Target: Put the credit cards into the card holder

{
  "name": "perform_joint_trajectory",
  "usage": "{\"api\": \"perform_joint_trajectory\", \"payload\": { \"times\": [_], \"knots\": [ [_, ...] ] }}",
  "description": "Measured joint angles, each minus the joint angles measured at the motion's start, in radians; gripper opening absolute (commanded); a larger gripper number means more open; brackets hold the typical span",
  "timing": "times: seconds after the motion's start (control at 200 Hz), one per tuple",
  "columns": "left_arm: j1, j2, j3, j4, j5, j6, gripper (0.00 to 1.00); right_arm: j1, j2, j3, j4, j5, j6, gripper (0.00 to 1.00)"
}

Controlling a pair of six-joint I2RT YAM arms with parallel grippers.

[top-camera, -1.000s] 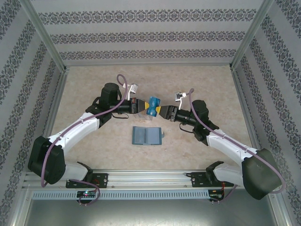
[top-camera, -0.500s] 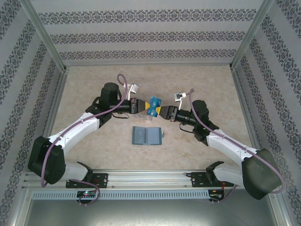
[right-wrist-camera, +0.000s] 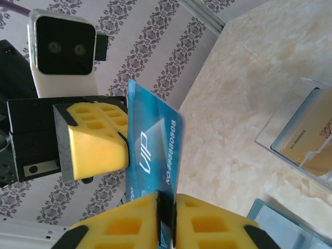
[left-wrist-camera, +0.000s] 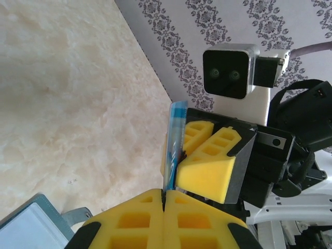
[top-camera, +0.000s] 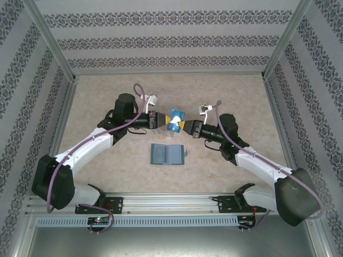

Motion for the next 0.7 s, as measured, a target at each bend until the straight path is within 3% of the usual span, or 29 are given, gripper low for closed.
{"api": "perform_joint_trajectory", "payload": {
  "times": [0.085, 0.135, 0.165, 0.21, 0.275, 0.395, 0.415, 0.47, 0.49, 0.7],
  "knots": [
    [0.0, 0.0, 0.013, -0.04, -0.026, 0.023, 0.3, -0.002, 0.0, 0.0, 0.009, -0.009, -0.003, 0.0],
    [-0.001, 0.0, 0.025, -0.068, -0.035, 0.035, 0.55, -0.002, 0.0, 0.0, 0.008, -0.013, -0.004, 0.0],
    [-0.001, 0.0, 0.033, -0.089, -0.043, 0.048, 0.61, -0.002, 0.0, 0.0, 0.006, -0.013, -0.003, 0.0],
    [-0.001, -0.001, 0.047, -0.122, -0.063, 0.066, 0.64, -0.002, 0.0, -0.004, -0.001, -0.016, -0.004, 0.0],
    [-0.001, -0.005, 0.071, -0.189, -0.114, 0.099, 0.62, -0.002, 0.0, -0.018, -0.013, -0.017, -0.004, 0.0],
    [-0.001, -0.013, 0.104, -0.339, -0.29, 0.161, 0.63, 0.013, 0.017, -0.053, -0.058, -0.014, -0.009, 0.0],
    [-0.001, -0.013, 0.105, -0.365, -0.32, 0.169, 0.67, 0.019, 0.026, -0.059, -0.066, -0.014, -0.01, 0.0],
    [-0.001, -0.012, 0.105, -0.425, -0.388, 0.188, 0.96, 0.036, 0.051, -0.072, -0.085, -0.014, -0.011, 0.0],
    [-0.001, -0.011, 0.103, -0.448, -0.408, 0.201, 1.0, 0.042, 0.061, -0.077, -0.093, -0.014, -0.011, 0.0],
    [-0.005, 0.007, 0.02, -0.558, -0.542, 0.216, 1.0, 0.137, 0.151, -0.079, -0.246, 0.034, -0.061, 0.0]
  ]
}}
